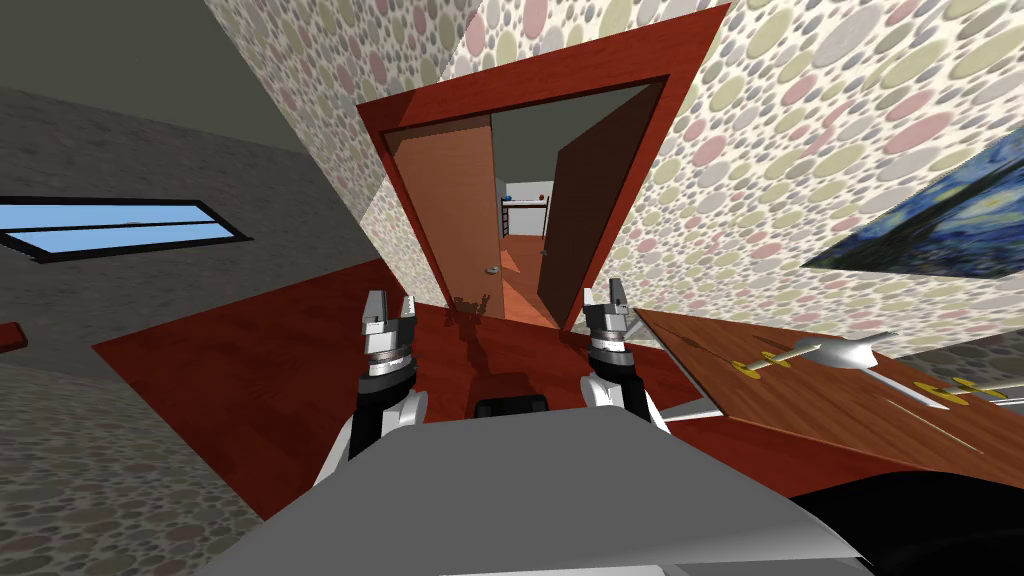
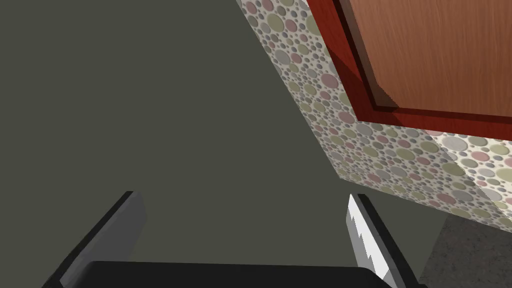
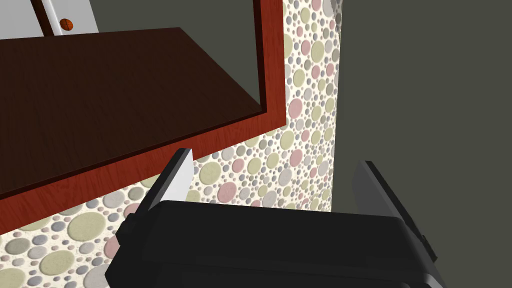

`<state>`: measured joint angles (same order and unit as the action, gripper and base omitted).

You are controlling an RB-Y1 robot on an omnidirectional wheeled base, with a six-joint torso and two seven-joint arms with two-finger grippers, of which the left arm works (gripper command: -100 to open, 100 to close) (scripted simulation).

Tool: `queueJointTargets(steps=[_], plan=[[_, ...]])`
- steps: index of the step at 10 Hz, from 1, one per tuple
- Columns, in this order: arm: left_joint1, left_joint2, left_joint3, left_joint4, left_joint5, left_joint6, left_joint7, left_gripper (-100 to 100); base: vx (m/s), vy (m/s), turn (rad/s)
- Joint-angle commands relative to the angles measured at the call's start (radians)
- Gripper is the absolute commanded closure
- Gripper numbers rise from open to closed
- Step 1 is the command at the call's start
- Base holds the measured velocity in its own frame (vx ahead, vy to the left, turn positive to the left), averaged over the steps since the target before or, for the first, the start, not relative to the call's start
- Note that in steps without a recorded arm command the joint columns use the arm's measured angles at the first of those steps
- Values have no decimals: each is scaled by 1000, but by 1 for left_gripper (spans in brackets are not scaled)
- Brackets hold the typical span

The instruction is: Push the door open

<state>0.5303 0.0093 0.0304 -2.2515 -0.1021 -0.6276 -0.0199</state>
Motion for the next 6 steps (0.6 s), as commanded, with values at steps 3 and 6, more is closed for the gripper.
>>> queueJointTargets(steps=[3,6], plan=[[-28,14,-4,66,7,-7,-2,-100,116,16,-30],[-56,24,-7,130,14,-14,-4,-100,104,20,-28]])
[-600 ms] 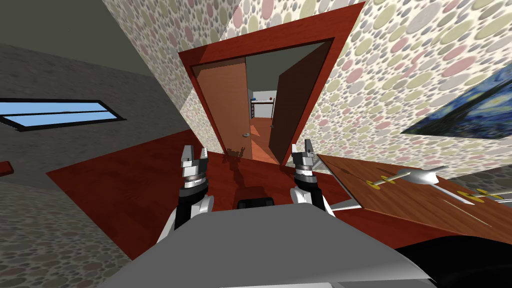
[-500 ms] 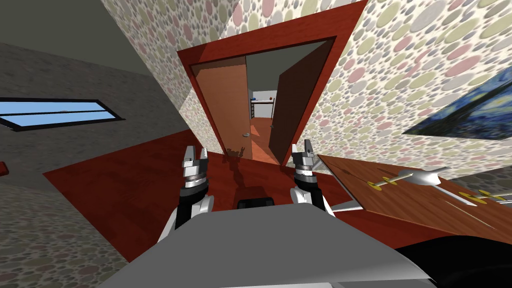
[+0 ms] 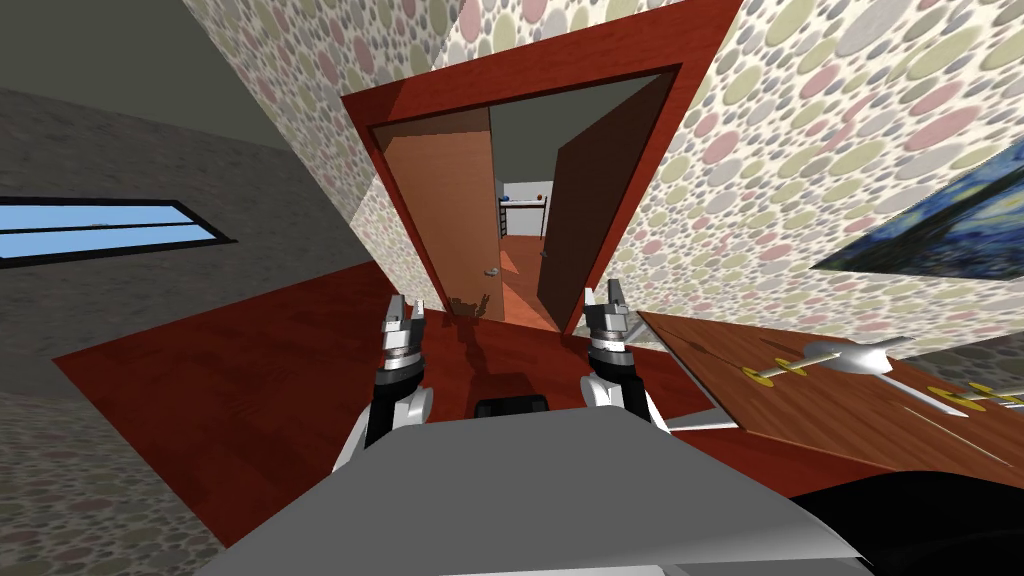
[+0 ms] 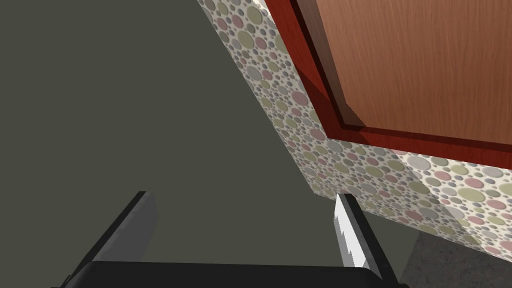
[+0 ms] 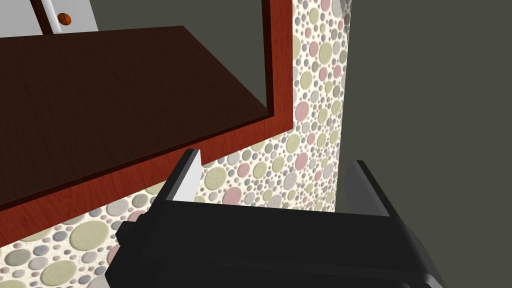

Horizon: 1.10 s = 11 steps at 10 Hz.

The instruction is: Push the door open

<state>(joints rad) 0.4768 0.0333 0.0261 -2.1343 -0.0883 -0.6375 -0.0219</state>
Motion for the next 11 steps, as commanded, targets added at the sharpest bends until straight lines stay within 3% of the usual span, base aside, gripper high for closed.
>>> queueJointTargets(steps=[1,11], plan=[[-11,3,-4,31,2,-6,-2,-100,95,22,-25],[-115,29,-18,272,28,-31,-10,-100,94,28,-33]])
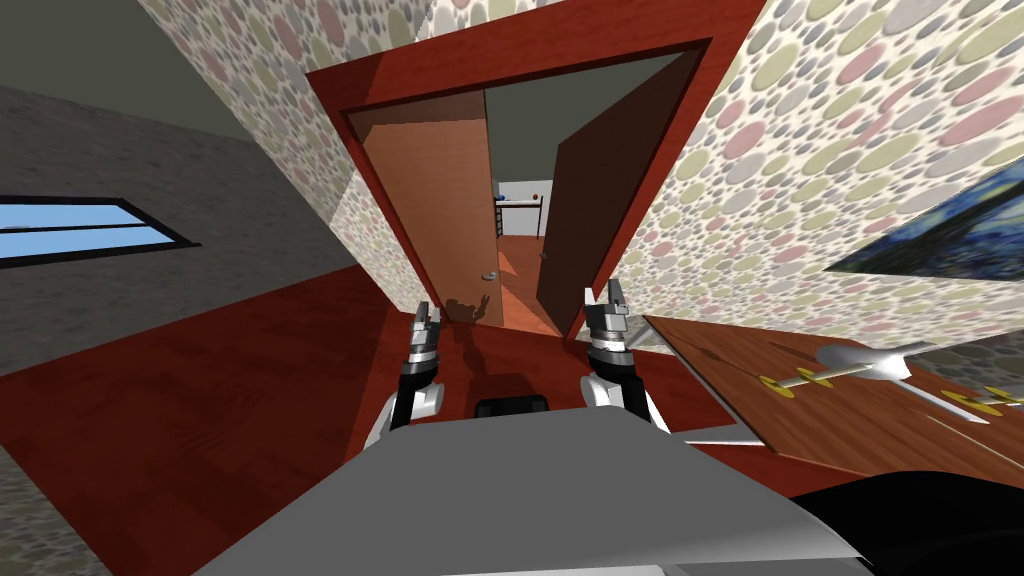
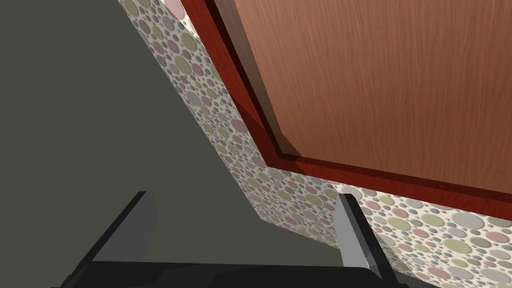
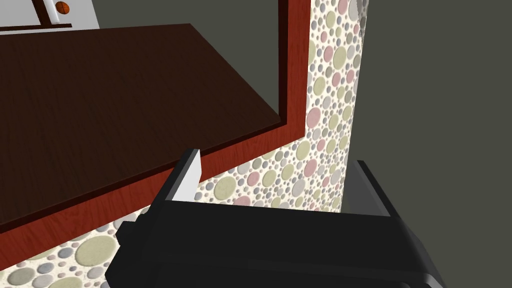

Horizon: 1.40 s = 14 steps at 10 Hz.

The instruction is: Push the door open

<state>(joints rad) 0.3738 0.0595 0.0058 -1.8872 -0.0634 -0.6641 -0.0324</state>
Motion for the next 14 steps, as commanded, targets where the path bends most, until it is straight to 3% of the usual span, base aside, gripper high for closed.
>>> queueJointTargets(steps=[1,2,6,7,12,14], plan=[[-24,5,1,50,6,-8,0,-100,105,35,-37],[-24,5,1,53,6,-8,0,-100,67,23,-12],[-76,12,-6,167,19,-20,-4,-100,78,24,-38],[-76,12,-6,172,19,-20,-4,-100,64,29,-11],[-145,16,-15,323,36,-37,-8,-100,84,40,-41],[-159,15,-17,363,40,-40,-9,-100,61,21,-20]])
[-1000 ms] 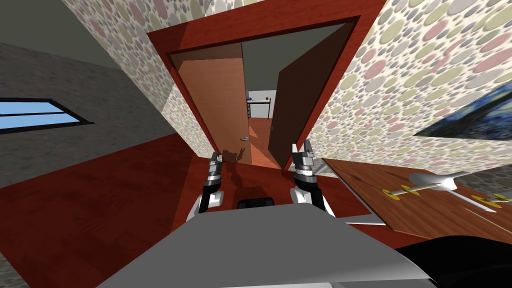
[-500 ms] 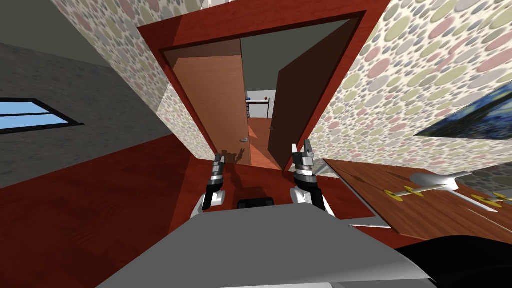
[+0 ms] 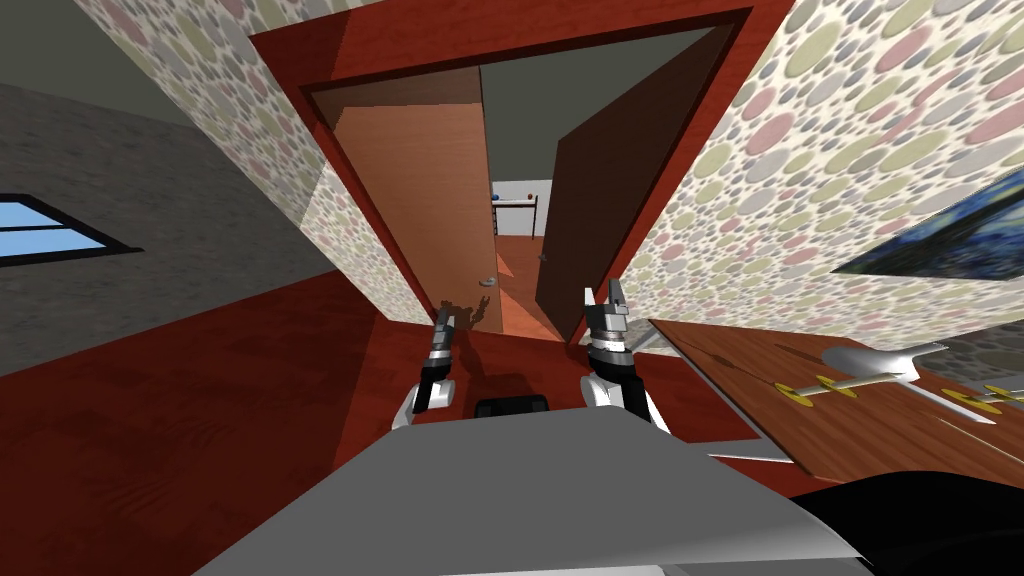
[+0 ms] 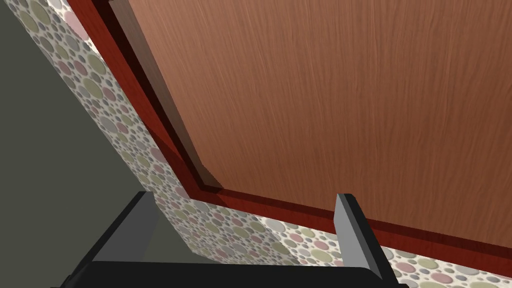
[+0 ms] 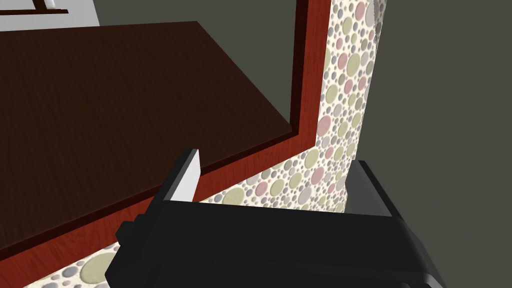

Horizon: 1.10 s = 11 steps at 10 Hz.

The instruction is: Push the door open

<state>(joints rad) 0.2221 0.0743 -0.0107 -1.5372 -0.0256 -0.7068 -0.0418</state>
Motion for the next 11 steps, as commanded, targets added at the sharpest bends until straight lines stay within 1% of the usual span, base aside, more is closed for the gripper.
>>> queueJointTargets(steps=[1,6,7,10,11], plan=[[-21,0,-3,45,6,-1,-1,-100,84,21,-38],[-92,-3,-12,199,23,-18,-6,-100,97,44,-46],[-92,-3,-12,208,23,-18,-6,-100,63,27,-12],[-134,-8,-17,298,34,-29,-9,-100,69,27,-36],[-134,-8,-17,305,34,-29,-9,-100,59,35,-18]])
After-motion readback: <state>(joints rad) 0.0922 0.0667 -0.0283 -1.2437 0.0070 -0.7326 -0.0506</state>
